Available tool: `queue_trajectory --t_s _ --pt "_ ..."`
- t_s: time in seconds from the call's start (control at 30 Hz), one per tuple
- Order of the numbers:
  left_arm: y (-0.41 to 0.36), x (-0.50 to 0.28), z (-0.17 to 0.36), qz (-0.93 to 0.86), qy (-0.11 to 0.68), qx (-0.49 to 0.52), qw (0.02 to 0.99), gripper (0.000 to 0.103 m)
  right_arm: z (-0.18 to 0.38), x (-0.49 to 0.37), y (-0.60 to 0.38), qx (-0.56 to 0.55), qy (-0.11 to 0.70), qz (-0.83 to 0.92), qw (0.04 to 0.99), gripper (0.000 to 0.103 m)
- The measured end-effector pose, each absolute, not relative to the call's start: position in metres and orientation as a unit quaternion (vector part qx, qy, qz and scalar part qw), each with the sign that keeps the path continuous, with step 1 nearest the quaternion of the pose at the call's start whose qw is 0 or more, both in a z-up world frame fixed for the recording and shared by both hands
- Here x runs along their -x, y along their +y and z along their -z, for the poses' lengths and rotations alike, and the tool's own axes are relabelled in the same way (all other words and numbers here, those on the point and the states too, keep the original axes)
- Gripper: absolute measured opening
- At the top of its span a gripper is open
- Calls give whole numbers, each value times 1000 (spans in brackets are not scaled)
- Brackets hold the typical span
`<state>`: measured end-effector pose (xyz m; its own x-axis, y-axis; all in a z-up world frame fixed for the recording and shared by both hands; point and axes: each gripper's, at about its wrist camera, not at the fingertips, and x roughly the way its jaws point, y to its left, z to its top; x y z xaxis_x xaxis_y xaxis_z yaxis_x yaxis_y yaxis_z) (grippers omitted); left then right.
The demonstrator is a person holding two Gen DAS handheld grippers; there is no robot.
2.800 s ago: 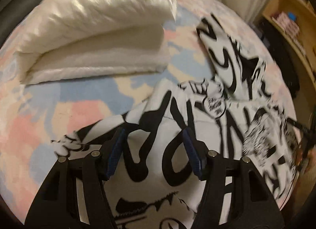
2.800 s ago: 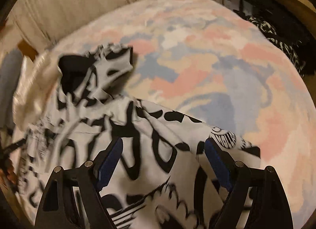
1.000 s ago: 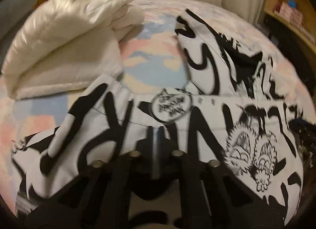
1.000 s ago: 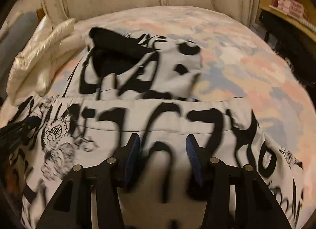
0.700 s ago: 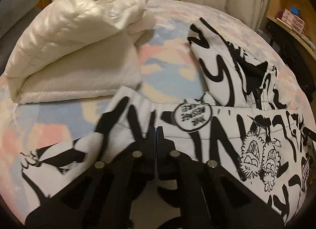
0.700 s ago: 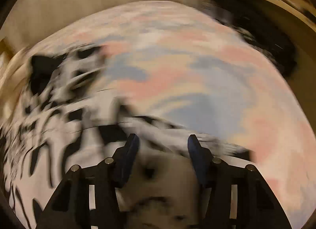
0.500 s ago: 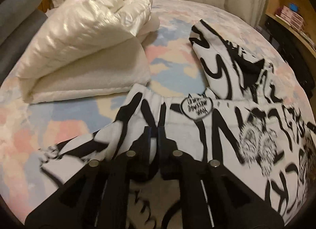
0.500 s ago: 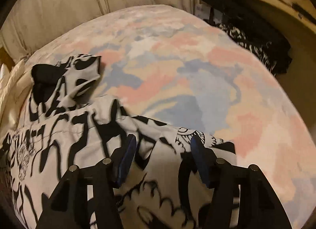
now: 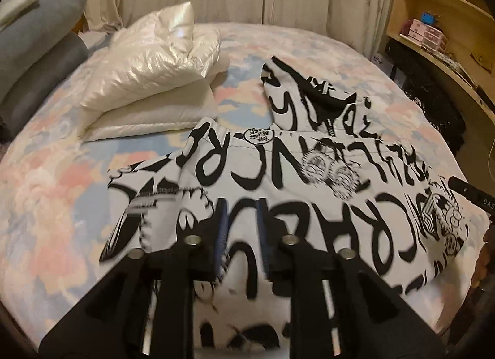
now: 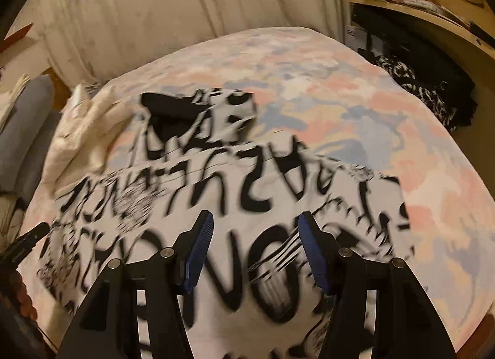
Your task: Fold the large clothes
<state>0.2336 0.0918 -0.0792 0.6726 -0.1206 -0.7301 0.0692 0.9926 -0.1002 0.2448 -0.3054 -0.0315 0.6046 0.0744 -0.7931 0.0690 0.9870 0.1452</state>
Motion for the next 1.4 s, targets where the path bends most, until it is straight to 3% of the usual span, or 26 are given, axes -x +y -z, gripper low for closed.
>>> queue_trajectory --t_s 0.1,0.4,0.7,0.93,1.4 --pt "80 -206 78 50 390 27 919 31 26 -222 -281 -79 443 -28 893 58" --pt "70 -180 116 33 418 55 906 31 59 -181 -223 -62 473 -85 875 58" --pt "115 -179 161 -45 434 47 898 31 106 -166 -283 -19 514 24 858 58" --pt "126 -162 150 -46 416 38 907 31 95 -143 -345 -44 503 48 862 55" --pt "135 -92 67 -61 356 48 931 32 45 -126 -315 -61 477 16 877 56"
